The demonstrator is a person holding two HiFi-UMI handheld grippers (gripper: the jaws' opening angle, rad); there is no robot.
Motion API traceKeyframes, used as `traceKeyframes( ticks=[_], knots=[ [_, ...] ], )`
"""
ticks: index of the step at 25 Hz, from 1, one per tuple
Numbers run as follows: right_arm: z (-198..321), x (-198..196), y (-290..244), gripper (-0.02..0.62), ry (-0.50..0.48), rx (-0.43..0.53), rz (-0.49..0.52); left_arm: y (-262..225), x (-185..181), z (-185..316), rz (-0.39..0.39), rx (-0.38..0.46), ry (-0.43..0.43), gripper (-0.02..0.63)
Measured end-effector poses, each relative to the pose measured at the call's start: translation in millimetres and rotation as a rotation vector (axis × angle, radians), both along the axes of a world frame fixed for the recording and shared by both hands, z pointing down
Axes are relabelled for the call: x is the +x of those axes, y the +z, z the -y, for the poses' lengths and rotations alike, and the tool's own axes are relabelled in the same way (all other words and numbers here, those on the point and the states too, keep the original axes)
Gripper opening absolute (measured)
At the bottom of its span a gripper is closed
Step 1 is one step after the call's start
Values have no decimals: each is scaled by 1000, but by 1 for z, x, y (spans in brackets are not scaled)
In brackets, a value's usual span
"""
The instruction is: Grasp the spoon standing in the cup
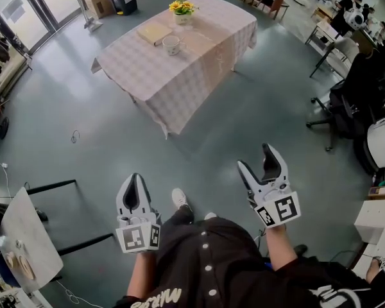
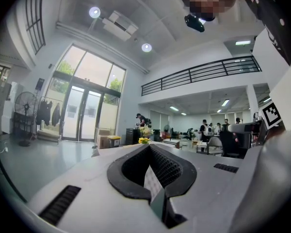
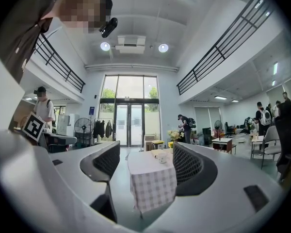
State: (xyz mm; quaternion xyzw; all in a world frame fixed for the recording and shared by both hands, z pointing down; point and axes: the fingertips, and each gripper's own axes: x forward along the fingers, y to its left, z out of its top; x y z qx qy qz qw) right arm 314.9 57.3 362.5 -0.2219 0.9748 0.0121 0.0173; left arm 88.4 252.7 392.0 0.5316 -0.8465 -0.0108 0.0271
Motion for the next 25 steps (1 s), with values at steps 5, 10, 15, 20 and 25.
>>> traceKeyframes(
  ticks=[5, 10, 15, 20, 25],
  knots=[
    [16, -29, -2, 319, 2, -1, 7, -4, -29, 18, 6, 9, 8, 17],
    [29, -60, -8, 319, 8, 7, 8, -7, -61, 31, 2, 15, 12, 17],
    [35, -87, -10, 319, 23, 13, 7, -7, -90, 43, 0, 18, 32, 17],
    [36, -115, -16, 319, 39, 25, 25, -10, -116, 52, 7, 29, 70, 17],
    [28, -135, -19, 319, 58, 44, 30, -13, -138, 52, 19, 40, 98, 17]
  ],
)
